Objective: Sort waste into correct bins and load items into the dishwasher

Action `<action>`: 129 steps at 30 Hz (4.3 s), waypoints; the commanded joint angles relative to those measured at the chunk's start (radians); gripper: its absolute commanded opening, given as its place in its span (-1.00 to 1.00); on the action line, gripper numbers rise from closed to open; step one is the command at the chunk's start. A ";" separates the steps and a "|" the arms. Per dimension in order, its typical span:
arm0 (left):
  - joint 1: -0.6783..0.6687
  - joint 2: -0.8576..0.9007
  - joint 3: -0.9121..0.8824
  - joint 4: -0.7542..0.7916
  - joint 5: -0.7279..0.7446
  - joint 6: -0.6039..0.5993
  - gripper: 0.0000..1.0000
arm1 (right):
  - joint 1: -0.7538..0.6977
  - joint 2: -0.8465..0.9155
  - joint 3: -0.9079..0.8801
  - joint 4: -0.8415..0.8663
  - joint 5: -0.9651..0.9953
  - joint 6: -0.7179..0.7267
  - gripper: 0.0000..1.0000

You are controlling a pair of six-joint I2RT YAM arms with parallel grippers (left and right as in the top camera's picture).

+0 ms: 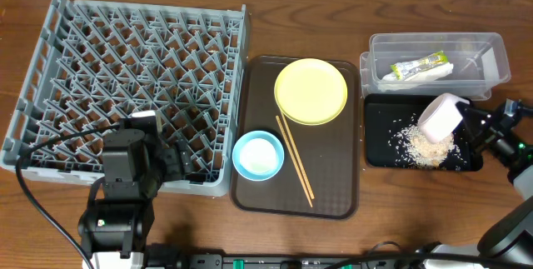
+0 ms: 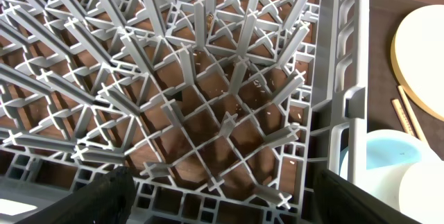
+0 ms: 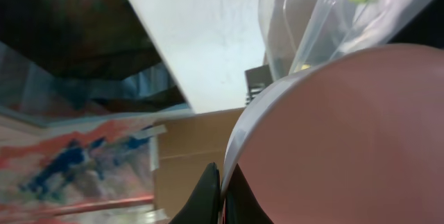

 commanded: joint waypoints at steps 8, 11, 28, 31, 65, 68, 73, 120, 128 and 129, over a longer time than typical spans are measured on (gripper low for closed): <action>-0.005 -0.002 0.024 -0.003 0.003 -0.002 0.71 | 0.329 -0.011 -0.002 -0.033 0.089 -0.126 -0.97; -0.005 -0.002 0.024 -0.003 0.003 -0.002 0.72 | 0.419 -0.050 -0.002 -0.034 0.142 -0.114 -0.97; -0.005 -0.002 0.024 -0.003 0.003 -0.002 0.71 | 1.017 -0.401 0.211 -0.187 0.778 -0.255 -0.98; -0.005 -0.002 0.024 -0.003 0.003 -0.002 0.71 | 1.088 -0.371 0.282 -0.282 0.954 -0.389 -0.98; -0.005 -0.002 0.024 -0.003 0.003 -0.002 0.71 | 1.304 0.158 0.429 -0.341 1.304 -0.954 -0.46; -0.005 -0.002 0.024 -0.003 0.003 -0.002 0.71 | 1.309 0.100 0.487 -0.425 1.282 -0.933 -0.42; -0.005 -0.002 0.024 -0.002 0.003 -0.002 0.71 | 1.336 -0.001 0.570 -0.564 1.150 -0.922 -0.28; -0.005 0.113 0.024 0.568 0.954 -0.014 0.72 | 1.145 -0.055 0.653 -0.561 0.378 -0.705 -0.98; -0.005 0.192 0.024 0.787 1.249 -0.014 0.71 | 1.169 -0.055 0.653 -0.481 0.115 -0.705 -0.98; -0.005 0.196 0.024 0.806 1.278 -0.014 0.71 | 1.174 -0.055 0.653 -0.481 0.108 -0.705 -0.98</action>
